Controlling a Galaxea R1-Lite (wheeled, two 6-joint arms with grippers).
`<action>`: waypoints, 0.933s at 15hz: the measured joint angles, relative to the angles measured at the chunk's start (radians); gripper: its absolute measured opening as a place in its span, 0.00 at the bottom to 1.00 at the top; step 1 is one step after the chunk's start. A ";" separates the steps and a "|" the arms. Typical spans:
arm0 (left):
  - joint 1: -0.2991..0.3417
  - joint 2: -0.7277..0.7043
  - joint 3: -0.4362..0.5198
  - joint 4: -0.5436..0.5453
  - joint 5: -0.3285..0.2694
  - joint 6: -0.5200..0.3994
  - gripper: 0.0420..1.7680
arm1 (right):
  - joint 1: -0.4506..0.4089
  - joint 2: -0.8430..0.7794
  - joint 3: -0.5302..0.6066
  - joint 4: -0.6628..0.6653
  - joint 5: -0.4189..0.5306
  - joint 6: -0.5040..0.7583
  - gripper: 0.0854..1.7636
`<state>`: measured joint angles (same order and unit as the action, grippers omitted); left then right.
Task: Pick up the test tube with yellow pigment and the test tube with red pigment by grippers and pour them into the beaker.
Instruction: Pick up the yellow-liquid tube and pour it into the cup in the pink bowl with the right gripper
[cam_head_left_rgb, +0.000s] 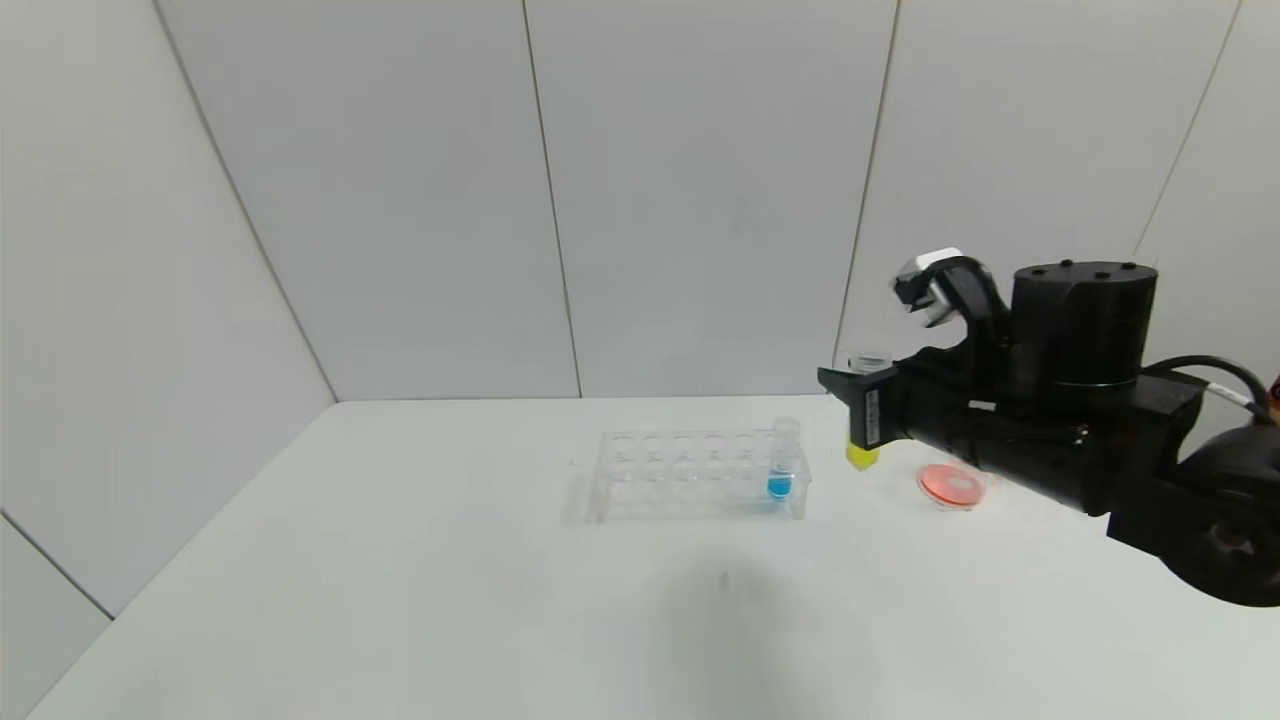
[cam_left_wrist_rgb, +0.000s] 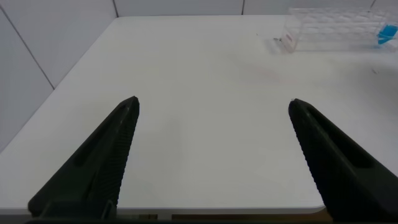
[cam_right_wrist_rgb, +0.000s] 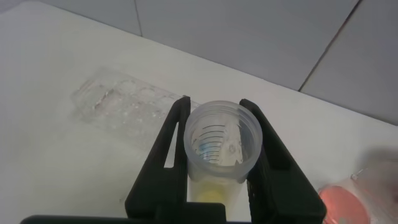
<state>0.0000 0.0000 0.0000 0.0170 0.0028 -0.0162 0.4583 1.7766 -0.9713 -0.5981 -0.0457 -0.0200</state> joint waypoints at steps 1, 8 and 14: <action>0.000 0.000 0.000 0.000 0.000 0.000 0.97 | -0.052 -0.017 0.013 0.003 0.065 -0.001 0.30; 0.000 0.000 0.000 0.000 0.000 0.000 0.97 | -0.444 -0.119 0.001 0.224 0.604 -0.122 0.30; 0.000 0.000 0.000 0.000 0.000 0.000 0.97 | -0.673 0.001 -0.167 0.288 0.795 -0.267 0.30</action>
<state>0.0000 0.0000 0.0000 0.0170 0.0028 -0.0166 -0.2145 1.7774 -1.1387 -0.3100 0.7494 -0.2866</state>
